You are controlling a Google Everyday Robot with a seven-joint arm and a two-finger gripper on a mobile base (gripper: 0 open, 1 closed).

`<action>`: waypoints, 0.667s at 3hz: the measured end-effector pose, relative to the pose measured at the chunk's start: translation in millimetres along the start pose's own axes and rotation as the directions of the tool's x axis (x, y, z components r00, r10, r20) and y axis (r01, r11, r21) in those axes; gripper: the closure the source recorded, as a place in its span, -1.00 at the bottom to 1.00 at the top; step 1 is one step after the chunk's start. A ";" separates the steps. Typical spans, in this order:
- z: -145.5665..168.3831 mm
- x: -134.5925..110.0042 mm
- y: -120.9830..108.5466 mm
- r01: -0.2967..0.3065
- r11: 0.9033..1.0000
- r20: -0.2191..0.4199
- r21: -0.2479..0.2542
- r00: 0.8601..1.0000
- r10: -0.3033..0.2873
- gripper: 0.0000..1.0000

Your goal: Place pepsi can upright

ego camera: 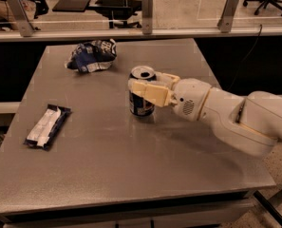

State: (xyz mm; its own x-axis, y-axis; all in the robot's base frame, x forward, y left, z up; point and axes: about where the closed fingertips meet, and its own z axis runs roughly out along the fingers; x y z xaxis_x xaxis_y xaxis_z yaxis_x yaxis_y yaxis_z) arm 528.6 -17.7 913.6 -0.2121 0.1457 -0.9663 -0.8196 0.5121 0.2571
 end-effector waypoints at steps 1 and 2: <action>-2.7 7.0 -4.9 0.000 1.000 -0.024 0.009 1.000 0.000 0.21; -3.5 11.1 -8.8 0.015 1.000 -0.038 0.010 0.999 -0.015 -0.26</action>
Offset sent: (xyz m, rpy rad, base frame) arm 0.0069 -0.0138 -0.0228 -0.0622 0.0068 -0.0058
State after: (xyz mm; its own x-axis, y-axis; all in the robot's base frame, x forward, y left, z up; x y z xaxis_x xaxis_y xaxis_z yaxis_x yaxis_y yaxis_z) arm 531.6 -23.5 900.6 -0.2201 0.1061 -0.9697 -0.8174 0.5225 0.2426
